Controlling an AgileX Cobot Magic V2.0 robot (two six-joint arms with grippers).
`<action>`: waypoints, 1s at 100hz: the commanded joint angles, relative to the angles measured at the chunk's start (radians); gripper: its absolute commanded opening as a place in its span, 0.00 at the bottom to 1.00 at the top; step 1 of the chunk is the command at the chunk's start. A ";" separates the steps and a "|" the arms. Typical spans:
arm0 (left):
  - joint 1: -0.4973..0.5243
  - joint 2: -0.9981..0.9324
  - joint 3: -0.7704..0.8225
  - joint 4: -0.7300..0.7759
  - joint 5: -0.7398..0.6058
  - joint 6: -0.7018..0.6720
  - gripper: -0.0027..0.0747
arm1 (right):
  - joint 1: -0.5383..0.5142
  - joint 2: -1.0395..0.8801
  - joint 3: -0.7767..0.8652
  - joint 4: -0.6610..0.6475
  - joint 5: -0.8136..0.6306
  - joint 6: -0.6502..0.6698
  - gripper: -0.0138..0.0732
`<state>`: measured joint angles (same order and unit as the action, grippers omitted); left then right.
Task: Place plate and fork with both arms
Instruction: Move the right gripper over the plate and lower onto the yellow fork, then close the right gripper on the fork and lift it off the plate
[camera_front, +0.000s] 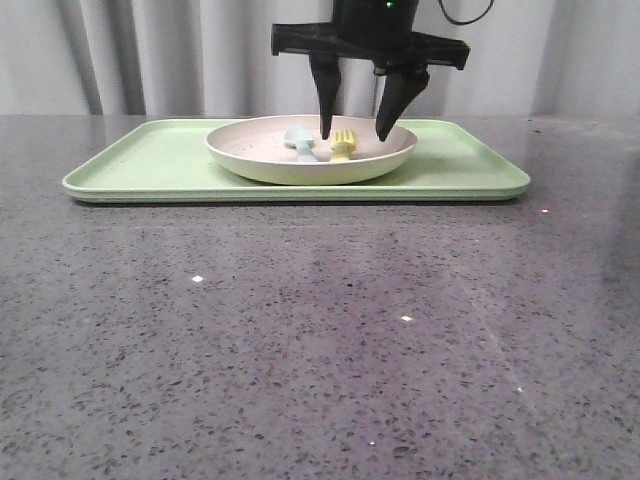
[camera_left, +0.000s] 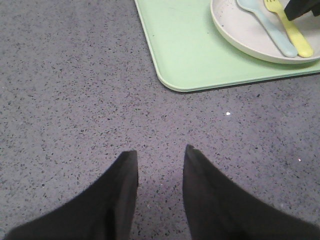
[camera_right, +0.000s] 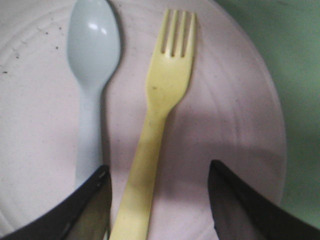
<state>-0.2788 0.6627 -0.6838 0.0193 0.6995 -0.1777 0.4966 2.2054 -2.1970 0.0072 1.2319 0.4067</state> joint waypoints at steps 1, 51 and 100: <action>-0.004 -0.001 -0.025 -0.006 -0.070 -0.012 0.33 | -0.002 -0.048 -0.033 0.004 -0.016 0.007 0.66; -0.004 -0.001 -0.025 -0.008 -0.070 -0.012 0.33 | -0.002 -0.019 -0.033 0.027 -0.011 0.007 0.66; -0.004 -0.001 -0.025 -0.019 -0.070 -0.012 0.33 | -0.002 -0.019 -0.033 0.027 -0.024 0.007 0.19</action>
<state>-0.2788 0.6627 -0.6838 0.0114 0.6995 -0.1777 0.4966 2.2448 -2.2031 0.0334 1.2381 0.4134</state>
